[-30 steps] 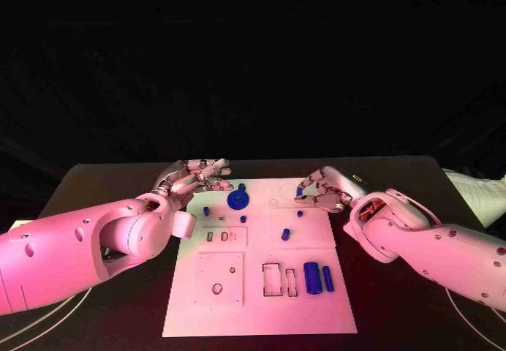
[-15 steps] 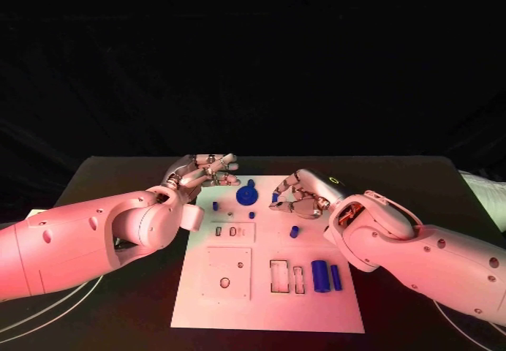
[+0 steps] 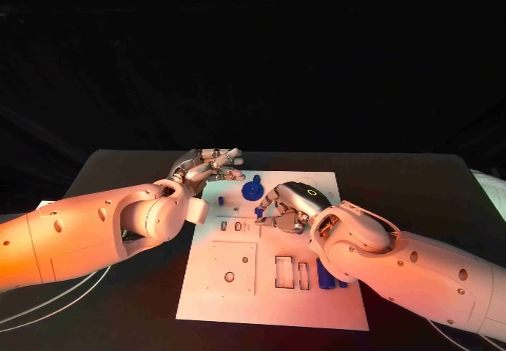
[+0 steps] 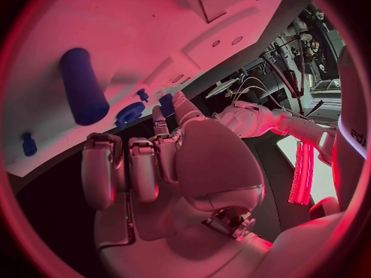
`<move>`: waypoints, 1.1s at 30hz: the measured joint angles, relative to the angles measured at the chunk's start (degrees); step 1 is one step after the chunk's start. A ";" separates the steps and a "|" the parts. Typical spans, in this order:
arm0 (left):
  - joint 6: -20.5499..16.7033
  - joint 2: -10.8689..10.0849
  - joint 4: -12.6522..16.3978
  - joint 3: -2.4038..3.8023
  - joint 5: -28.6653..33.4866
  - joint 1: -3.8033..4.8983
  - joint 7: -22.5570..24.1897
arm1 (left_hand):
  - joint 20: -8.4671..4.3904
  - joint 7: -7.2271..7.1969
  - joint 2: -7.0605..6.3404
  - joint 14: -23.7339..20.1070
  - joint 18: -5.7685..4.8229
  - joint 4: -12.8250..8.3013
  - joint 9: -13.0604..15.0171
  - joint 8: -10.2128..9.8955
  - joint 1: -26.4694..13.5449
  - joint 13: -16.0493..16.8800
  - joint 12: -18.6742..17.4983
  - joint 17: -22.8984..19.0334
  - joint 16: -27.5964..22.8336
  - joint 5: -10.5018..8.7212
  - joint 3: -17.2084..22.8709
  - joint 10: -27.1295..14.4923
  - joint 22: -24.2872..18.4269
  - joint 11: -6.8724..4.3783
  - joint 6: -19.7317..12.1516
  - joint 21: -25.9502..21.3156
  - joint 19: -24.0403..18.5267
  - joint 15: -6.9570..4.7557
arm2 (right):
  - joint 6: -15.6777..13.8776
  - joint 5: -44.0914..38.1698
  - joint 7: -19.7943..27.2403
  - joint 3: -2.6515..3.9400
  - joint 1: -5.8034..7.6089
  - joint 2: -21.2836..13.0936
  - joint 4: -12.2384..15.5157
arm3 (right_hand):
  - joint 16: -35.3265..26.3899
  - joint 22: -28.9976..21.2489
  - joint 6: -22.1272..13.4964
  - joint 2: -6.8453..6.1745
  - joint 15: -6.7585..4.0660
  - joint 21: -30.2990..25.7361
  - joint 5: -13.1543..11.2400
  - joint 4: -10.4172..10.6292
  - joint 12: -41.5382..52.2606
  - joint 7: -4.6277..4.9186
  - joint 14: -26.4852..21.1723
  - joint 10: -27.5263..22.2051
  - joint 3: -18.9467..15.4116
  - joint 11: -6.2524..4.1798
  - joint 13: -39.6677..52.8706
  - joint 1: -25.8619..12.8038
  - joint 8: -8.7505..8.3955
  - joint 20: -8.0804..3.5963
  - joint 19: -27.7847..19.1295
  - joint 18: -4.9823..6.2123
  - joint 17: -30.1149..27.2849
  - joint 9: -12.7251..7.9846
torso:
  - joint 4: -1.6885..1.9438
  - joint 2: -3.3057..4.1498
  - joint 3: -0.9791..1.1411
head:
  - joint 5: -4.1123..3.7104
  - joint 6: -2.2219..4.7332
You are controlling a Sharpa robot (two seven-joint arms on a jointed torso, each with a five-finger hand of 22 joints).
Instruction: Assemble the parts on the task board
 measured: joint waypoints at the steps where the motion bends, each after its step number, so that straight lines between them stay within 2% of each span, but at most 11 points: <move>1: 0.00 0.01 -0.02 0.00 0.01 0.00 0.00 | 0.00 0.00 0.00 0.00 0.00 0.00 0.00 0.00 0.00 0.00 0.00 0.04 0.00 0.00 0.00 0.00 -0.02 0.00 0.00 0.00 0.00 0.00 | 0.11 -0.26 -0.15 -0.09 -0.03 0.31 -0.25 | 0.00 0.00 0.00 0.00 0.00 0.00 0.00 0.00 0.00 0.00 0.00 0.00 0.00 0.00 -0.01 0.00 -0.01 0.00 0.00 0.00 0.00 0.02 | -0.01 0.01 0.00 | 0.05 -0.03; 15: 0.00 0.25 -0.12 0.00 0.11 0.00 0.02 | 0.00 0.00 0.00 0.00 0.00 0.00 0.00 0.00 0.00 0.00 0.00 0.05 0.00 0.00 0.00 0.00 -0.03 0.00 0.00 0.00 0.00 0.00 | 1.61 -3.33 -1.81 -0.97 -0.24 3.61 -2.80 | 0.00 -0.01 -0.01 0.01 0.01 0.00 0.21 0.00 0.00 -0.03 0.00 0.00 0.00 0.01 0.00 0.02 -0.10 0.01 0.00 0.00 -0.01 0.00 | -0.01 0.01 -0.01 | 0.27 -0.46; 33: 0.01 0.56 -0.13 0.00 0.16 0.00 0.03 | 0.00 0.00 0.00 0.00 0.00 0.00 0.00 0.00 0.00 0.00 0.00 0.04 0.00 0.00 0.00 0.00 -0.03 0.00 0.00 0.00 0.00 0.00 | 2.00 -5.82 -2.32 -1.40 -0.76 5.79 -3.76 | 0.00 -0.02 -0.11 0.08 0.02 0.00 0.45 -0.09 0.00 -0.12 0.00 -0.01 0.08 0.03 0.05 0.10 -0.15 0.01 0.00 0.00 -0.02 -0.01 | 0.02 -0.02 -0.03 | 0.75 -0.72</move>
